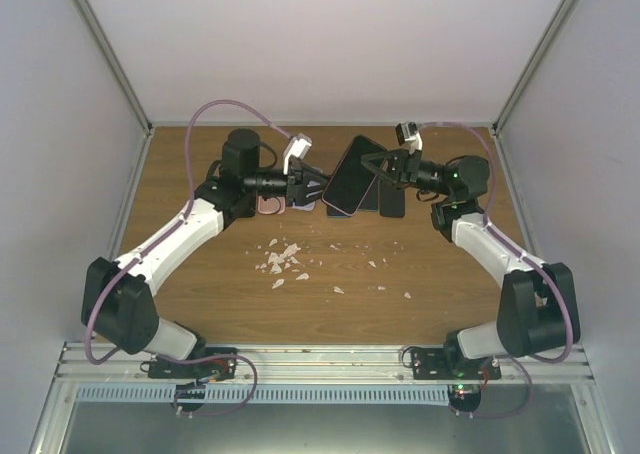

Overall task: Take the phone out of the phone case
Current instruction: Remove the phone case from the phone.

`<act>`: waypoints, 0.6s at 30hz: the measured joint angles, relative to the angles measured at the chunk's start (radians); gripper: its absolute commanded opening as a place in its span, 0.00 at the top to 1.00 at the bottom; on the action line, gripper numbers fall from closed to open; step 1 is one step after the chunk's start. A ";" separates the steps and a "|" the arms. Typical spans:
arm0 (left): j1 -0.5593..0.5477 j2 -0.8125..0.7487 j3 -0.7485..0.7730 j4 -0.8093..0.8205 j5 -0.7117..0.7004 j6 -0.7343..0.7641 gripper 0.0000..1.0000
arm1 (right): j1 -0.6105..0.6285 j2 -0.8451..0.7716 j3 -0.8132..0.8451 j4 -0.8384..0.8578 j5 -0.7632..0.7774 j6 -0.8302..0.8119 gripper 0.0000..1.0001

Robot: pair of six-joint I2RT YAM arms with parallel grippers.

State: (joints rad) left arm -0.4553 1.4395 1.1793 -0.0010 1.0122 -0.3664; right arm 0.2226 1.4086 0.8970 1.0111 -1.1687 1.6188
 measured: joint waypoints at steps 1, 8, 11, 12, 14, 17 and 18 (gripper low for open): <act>0.002 0.005 -0.005 0.007 0.001 -0.005 0.62 | -0.003 0.002 -0.006 0.000 0.003 0.011 1.00; 0.006 0.024 -0.062 0.101 0.056 -0.096 0.65 | -0.006 0.014 -0.029 -0.010 -0.001 0.038 0.99; 0.006 0.024 -0.100 0.182 0.098 -0.176 0.73 | -0.006 0.014 -0.029 -0.034 -0.017 0.019 0.99; 0.006 0.024 -0.113 0.209 0.110 -0.207 0.75 | -0.006 0.014 -0.028 -0.048 -0.021 0.007 0.99; 0.006 0.024 -0.138 0.257 0.128 -0.257 0.79 | -0.006 0.017 -0.024 -0.081 -0.031 -0.029 1.00; 0.006 0.024 -0.176 0.315 0.142 -0.328 0.86 | -0.006 0.032 -0.002 -0.141 -0.053 -0.089 0.99; 0.007 0.024 -0.184 0.328 0.145 -0.346 0.88 | -0.006 0.037 0.005 -0.156 -0.058 -0.104 0.99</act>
State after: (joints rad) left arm -0.4484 1.4635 0.9951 0.3275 1.1576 -0.7128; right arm 0.2165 1.4452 0.9020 0.8555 -1.2263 1.5150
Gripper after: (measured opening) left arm 0.174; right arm 0.104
